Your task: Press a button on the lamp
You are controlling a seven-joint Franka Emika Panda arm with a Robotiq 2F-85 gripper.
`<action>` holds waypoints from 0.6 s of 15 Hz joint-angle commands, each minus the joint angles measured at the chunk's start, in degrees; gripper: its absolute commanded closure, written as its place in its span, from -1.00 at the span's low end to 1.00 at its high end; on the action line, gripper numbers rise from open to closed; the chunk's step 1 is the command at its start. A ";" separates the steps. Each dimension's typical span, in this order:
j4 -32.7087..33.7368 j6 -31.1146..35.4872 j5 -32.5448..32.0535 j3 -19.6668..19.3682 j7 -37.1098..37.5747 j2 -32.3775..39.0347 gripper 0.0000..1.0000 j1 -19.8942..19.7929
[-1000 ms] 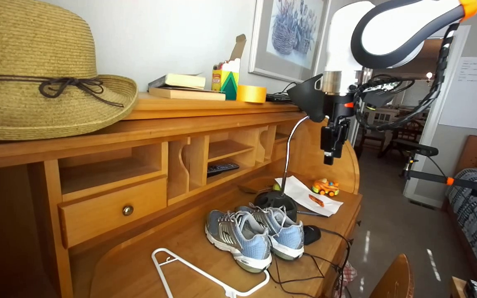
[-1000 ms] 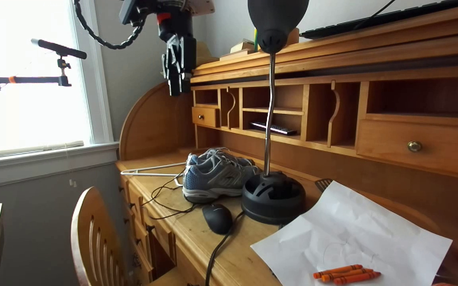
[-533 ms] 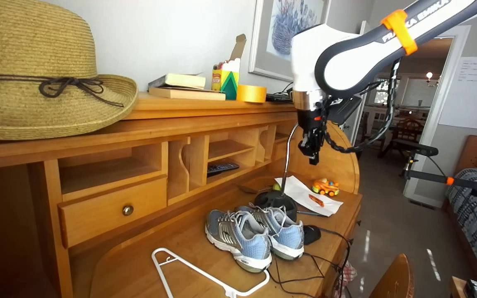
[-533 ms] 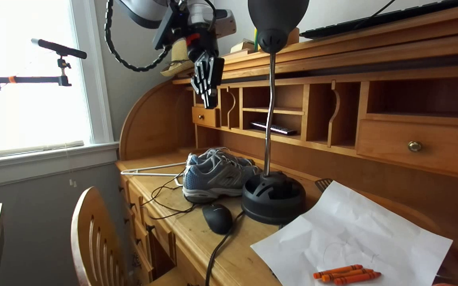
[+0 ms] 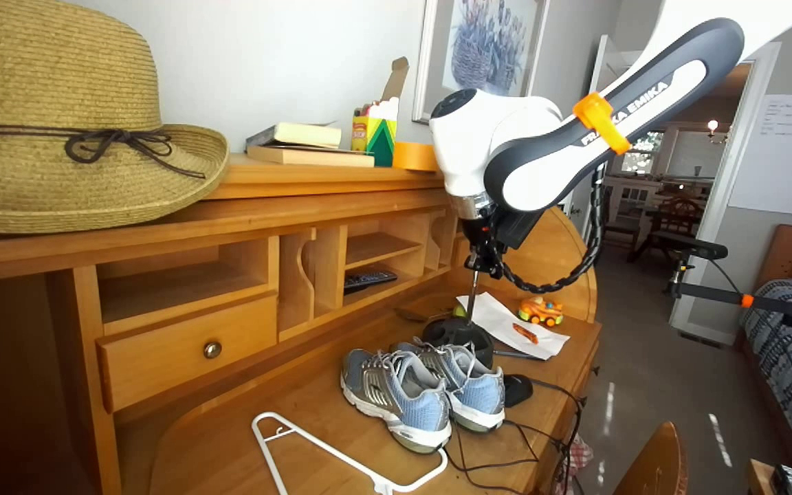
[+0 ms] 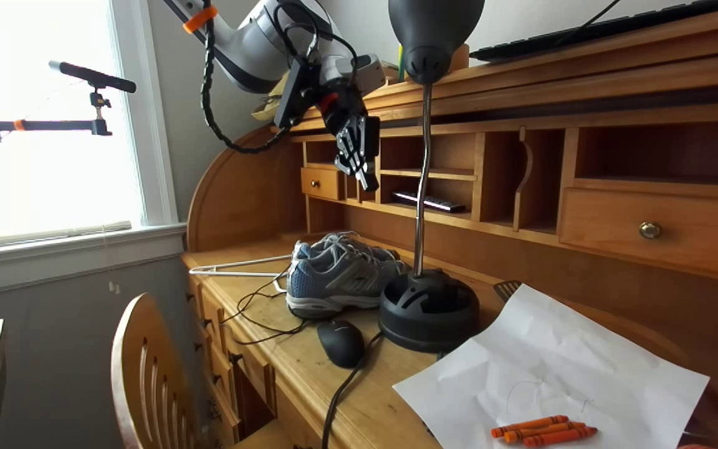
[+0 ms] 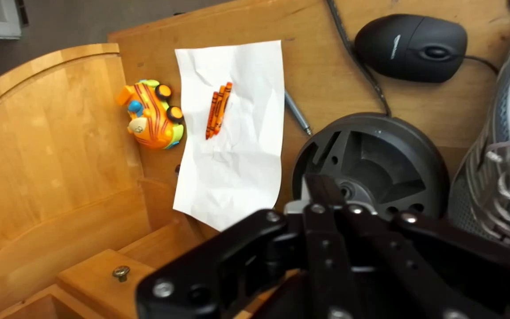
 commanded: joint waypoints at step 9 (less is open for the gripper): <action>-1.12 2.83 -1.37 -2.00 4.47 0.35 1.00 0.31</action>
